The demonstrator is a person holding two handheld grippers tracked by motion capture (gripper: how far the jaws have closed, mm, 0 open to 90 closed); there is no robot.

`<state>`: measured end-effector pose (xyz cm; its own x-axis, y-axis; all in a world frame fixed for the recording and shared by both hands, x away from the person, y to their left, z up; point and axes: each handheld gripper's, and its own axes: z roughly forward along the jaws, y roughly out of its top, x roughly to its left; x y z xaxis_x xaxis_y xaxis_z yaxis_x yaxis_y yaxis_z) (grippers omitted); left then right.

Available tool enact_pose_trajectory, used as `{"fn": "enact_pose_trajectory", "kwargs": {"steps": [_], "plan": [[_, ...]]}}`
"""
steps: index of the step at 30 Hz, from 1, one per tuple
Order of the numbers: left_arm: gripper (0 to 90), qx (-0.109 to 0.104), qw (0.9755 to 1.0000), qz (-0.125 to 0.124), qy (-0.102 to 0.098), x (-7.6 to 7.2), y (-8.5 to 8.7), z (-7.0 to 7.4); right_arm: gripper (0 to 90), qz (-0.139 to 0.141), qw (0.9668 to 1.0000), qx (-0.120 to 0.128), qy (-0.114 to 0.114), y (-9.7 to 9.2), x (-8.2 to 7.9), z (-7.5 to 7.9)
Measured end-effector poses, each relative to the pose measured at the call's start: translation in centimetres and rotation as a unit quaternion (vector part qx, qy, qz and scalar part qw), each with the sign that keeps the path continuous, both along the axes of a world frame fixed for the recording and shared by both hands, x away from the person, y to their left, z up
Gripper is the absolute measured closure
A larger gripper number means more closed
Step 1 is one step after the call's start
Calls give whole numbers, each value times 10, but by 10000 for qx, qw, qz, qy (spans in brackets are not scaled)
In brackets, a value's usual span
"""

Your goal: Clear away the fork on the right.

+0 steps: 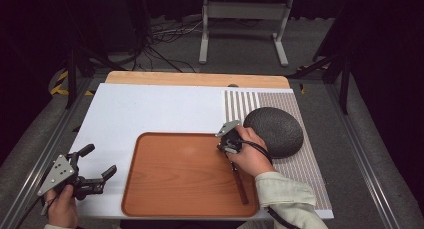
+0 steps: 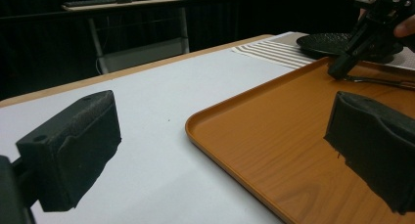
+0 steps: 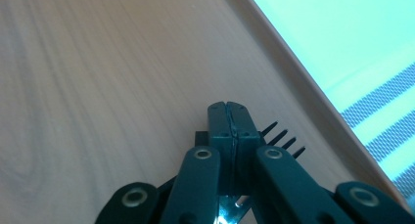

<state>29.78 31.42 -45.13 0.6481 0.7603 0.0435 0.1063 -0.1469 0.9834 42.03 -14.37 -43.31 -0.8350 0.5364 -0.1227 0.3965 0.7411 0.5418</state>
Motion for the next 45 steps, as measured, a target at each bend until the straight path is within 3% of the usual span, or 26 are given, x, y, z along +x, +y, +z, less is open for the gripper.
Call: {"fn": "enact_pose_trajectory", "kwargs": {"steps": [22,33,36,39,40,43,45], "plan": [[7,-7,10000,-24,-6,2,-2,0,900,-451,9989,-129,-38,-27,6,2],[7,5,10000,-66,-1,5,-4,0,900,-546,9985,-22,-44,-34,4,5],[7,-5,10000,-83,3,6,-4,0,818,-547,9983,149,-112,-33,2,10],[7,9,10000,-99,-9,7,-5,0,587,-513,9979,312,-244,-33,-1,20],[7,12,9999,-102,-12,7,-5,0,521,-577,9970,466,-207,-32,-2,22],[7,5,9999,-100,-5,7,-5,0,354,-517,9958,718,-249,-31,-7,32],[7,-5,10000,-86,-15,6,-5,0,298,-435,9949,811,-414,-31,-9,39]]}}
